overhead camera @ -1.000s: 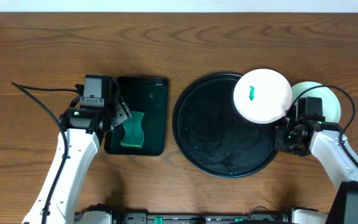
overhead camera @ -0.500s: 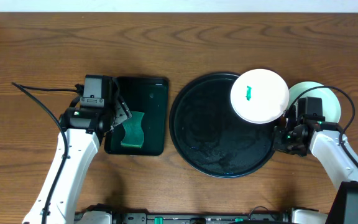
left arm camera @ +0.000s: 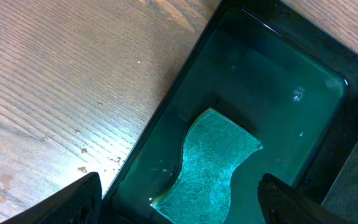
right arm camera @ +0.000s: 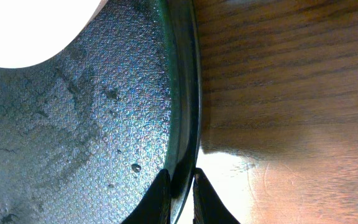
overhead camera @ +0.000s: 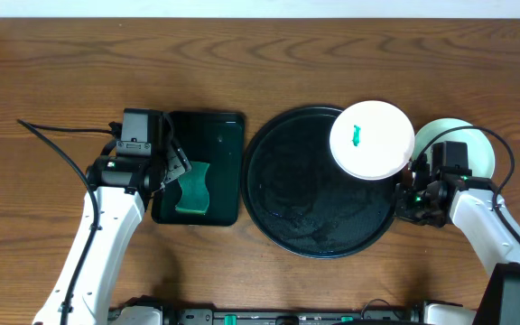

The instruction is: Clean dirty plates on tray and stack at the side

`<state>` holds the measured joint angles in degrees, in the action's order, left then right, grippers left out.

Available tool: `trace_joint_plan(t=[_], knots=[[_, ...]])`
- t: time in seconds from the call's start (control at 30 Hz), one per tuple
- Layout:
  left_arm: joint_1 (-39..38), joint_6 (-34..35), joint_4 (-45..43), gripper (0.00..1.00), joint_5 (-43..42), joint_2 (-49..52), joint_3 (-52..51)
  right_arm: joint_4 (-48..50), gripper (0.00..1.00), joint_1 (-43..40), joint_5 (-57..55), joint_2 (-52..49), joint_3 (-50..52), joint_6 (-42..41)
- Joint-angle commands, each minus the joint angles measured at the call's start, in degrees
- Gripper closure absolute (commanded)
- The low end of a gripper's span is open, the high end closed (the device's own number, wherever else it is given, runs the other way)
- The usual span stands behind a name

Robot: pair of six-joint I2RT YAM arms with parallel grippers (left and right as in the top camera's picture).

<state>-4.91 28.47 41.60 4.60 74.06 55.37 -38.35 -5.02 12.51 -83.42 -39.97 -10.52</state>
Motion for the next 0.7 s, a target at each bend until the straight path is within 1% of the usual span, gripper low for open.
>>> trace_joint_plan(t=[0.0, 0.03, 0.1, 0.13, 0.17, 0.3, 0.4, 0.5, 0.53, 0.6, 0.67], knots=[[0.28, -0.33, 0.13, 0.2, 0.11, -0.17, 1.01, 0.17, 0.91, 0.61, 5.75, -0.26, 0.33, -1.27], [0.28, -0.33, 0.13, 0.19, 0.11, -0.17, 0.98, 0.22, 0.87, 0.61, 6.01, -0.26, 0.33, -1.25], [0.28, -0.33, 0.13, 0.2, 0.11, -0.17, 1.01, 0.11, 0.74, 0.59, 5.4, -0.26, 0.24, -0.76], [0.28, -0.33, 0.13, 0.19, 0.11, -0.17, 0.98, -0.11, 0.71, 0.5, 4.83, -0.26, 0.09, 0.02], [0.28, -0.33, 0.13, 0.2, 0.11, -0.17, 0.98, -0.46, 0.69, 0.44, 4.17, -0.24, -0.22, 0.35], [0.28, -0.33, 0.13, 0.2, 0.11, -0.17, 0.98, -2.82, 0.68, -0.04, 3.63, 0.44, -4.11, 0.35], [0.28, -0.33, 0.13, 0.19, 0.11, -0.17, 1.01, -6.14, 0.68, -0.02, 3.61, 1.38, -9.75, 1.75], [0.28, -0.33, 0.13, 0.2, 0.11, -0.17, 1.01, -9.27, 0.68, -0.02, 3.58, 1.68, -16.26, 4.81], [0.28, -0.33, 0.13, 0.2, 0.11, -0.17, 1.01, -9.92, 0.65, -0.02, 3.58, 1.68, -18.01, 5.7], [0.28, -0.33, 0.13, 0.2, 0.11, -0.17, 0.98, -10.14, 0.51, 0.02, 3.58, 1.68, -20.76, 6.56], [0.28, -0.33, 0.13, 0.2, 0.11, -0.17, 1.01, -9.29, 0.51, 0.04, 3.13, 1.66, -21.97, 7.54]])
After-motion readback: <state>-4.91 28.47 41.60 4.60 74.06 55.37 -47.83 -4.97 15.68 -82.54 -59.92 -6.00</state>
